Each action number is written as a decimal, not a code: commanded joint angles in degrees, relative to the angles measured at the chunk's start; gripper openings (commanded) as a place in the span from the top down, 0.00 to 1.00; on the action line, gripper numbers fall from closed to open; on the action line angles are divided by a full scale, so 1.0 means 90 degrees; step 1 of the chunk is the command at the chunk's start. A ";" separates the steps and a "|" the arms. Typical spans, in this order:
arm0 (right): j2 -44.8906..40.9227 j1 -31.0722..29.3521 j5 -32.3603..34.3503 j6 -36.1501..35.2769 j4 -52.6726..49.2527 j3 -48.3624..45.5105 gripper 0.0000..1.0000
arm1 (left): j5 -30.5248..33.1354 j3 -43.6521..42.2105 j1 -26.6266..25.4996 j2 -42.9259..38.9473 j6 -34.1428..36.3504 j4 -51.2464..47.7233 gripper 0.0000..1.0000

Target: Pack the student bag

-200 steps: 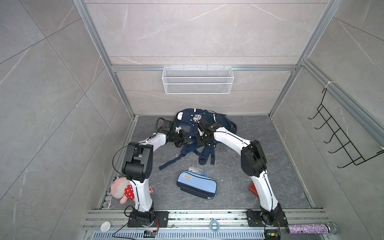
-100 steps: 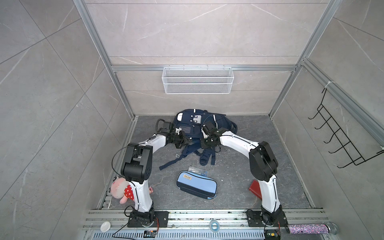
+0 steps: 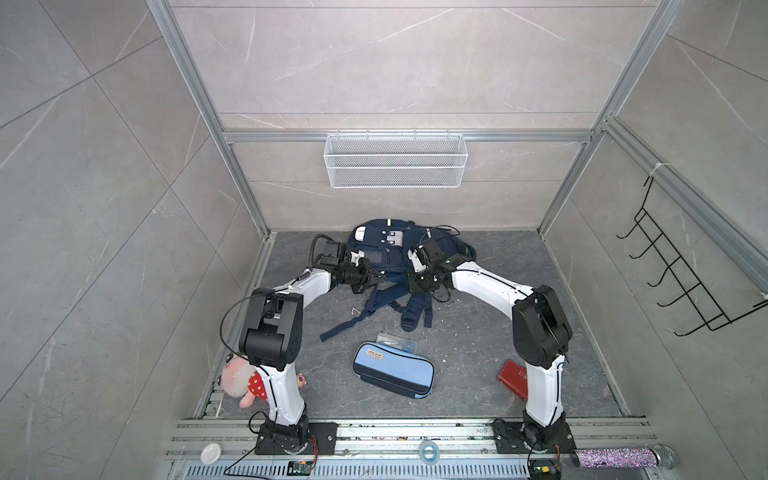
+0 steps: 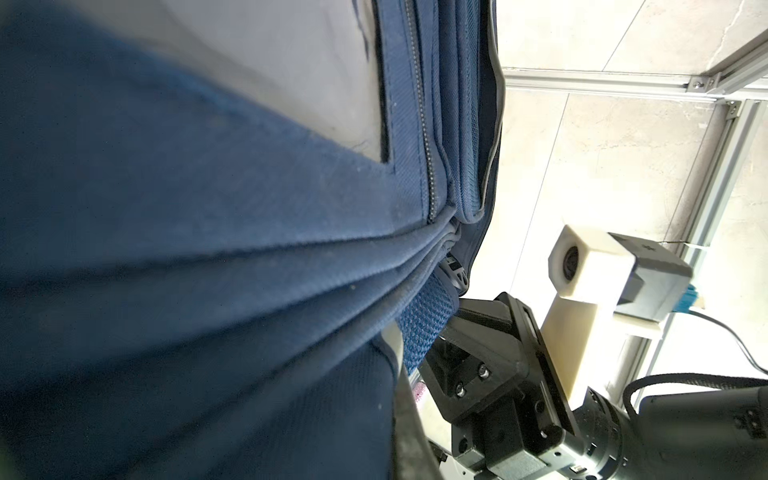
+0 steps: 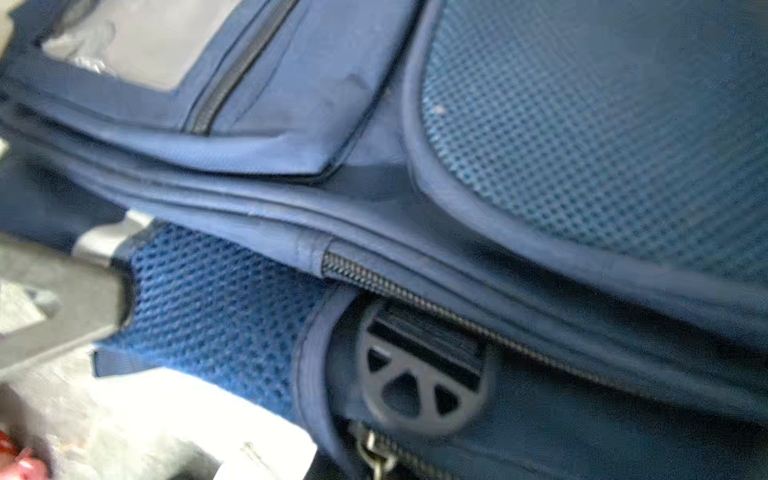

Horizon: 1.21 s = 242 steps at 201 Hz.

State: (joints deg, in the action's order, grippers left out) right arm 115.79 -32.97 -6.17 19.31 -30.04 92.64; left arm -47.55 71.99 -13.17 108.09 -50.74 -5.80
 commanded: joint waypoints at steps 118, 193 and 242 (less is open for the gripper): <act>-0.0142 0.0334 0.0524 -0.0432 -0.0474 0.0001 0.62 | -0.0488 -0.0108 0.0168 -0.0278 -0.0077 0.0997 1.00; -0.0170 0.0255 0.0284 -0.0585 -0.0387 -0.0070 0.81 | -0.0509 -0.0224 0.0103 -0.0245 -0.0272 0.1192 1.00; -0.0656 0.0536 0.0482 -0.0216 -0.0200 -0.0735 1.00 | -0.0213 -0.0254 0.0361 -0.0217 -0.0300 0.1155 1.00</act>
State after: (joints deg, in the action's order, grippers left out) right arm 114.54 -30.02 -2.81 15.22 -33.43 89.76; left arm -48.95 68.93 -11.44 108.09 -52.97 0.10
